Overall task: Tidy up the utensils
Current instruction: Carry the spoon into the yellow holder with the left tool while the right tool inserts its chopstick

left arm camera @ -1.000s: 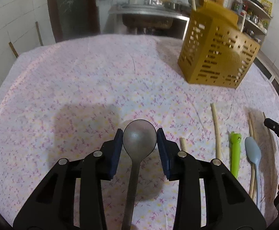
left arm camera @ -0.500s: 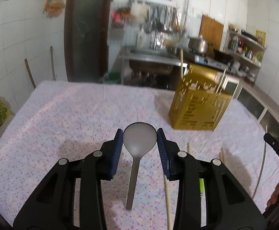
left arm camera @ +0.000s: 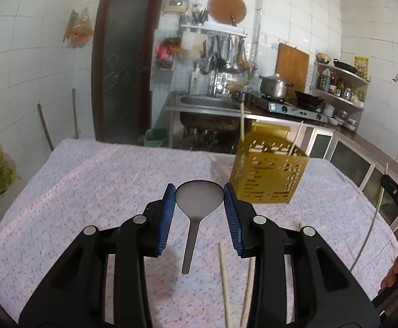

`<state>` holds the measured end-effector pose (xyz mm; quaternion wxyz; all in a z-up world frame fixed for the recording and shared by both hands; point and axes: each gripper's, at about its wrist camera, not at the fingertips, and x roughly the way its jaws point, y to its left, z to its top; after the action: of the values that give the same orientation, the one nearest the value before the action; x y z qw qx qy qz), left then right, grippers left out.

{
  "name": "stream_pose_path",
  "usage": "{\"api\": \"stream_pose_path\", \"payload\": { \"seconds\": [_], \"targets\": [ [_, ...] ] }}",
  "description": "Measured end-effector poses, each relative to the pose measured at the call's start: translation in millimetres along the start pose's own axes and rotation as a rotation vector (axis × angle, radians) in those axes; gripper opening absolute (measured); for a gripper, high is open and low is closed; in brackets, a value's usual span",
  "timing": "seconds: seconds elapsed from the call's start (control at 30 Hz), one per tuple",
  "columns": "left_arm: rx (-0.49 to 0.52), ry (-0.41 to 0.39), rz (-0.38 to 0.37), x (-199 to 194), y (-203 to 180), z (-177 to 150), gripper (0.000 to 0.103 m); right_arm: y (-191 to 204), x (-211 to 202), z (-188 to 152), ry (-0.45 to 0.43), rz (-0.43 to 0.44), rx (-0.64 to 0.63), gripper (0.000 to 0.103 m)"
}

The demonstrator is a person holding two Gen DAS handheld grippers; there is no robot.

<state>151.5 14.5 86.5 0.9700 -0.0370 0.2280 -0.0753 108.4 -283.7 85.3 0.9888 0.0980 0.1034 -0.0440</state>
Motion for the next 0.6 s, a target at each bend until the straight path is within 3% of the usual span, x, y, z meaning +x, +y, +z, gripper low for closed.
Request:
{"api": "stream_pose_path", "payload": {
  "seconds": [0.3,0.6],
  "targets": [
    [0.033,-0.148,-0.112,-2,-51,84,0.035,31,32,85,-0.159,0.058,-0.041,0.006],
    [0.019,-0.242,-0.192,57,-99,164,0.035,47,107,149,-0.298,0.061,-0.017,0.006]
  ]
}}
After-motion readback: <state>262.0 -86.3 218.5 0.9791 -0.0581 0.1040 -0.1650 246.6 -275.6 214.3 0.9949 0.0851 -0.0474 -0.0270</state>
